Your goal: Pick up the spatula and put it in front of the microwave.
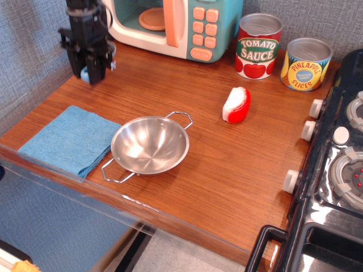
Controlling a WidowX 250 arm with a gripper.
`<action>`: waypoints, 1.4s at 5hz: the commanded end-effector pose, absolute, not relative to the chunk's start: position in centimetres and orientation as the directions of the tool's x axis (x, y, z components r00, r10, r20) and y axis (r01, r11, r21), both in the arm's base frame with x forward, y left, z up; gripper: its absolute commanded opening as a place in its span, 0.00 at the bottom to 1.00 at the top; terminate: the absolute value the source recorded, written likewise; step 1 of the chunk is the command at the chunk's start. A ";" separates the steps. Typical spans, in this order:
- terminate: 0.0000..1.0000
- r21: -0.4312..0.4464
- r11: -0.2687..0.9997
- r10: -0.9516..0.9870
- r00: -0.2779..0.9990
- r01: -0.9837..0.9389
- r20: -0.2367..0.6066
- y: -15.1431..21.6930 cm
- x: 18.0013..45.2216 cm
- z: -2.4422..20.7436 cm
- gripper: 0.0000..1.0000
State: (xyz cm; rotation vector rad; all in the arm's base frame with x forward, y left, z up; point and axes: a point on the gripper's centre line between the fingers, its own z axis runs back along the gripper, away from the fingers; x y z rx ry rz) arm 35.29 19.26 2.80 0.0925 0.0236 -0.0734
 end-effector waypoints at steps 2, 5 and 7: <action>0.00 0.143 0.988 -0.063 0.998 0.065 -0.016 19.2 35.6 4.1 1.00; 0.00 0.078 0.981 -0.194 0.952 0.180 0.237 16.3 33.3 13.4 1.00; 0.00 0.055 0.983 -0.182 0.961 0.174 0.210 15.0 32.5 13.6 1.00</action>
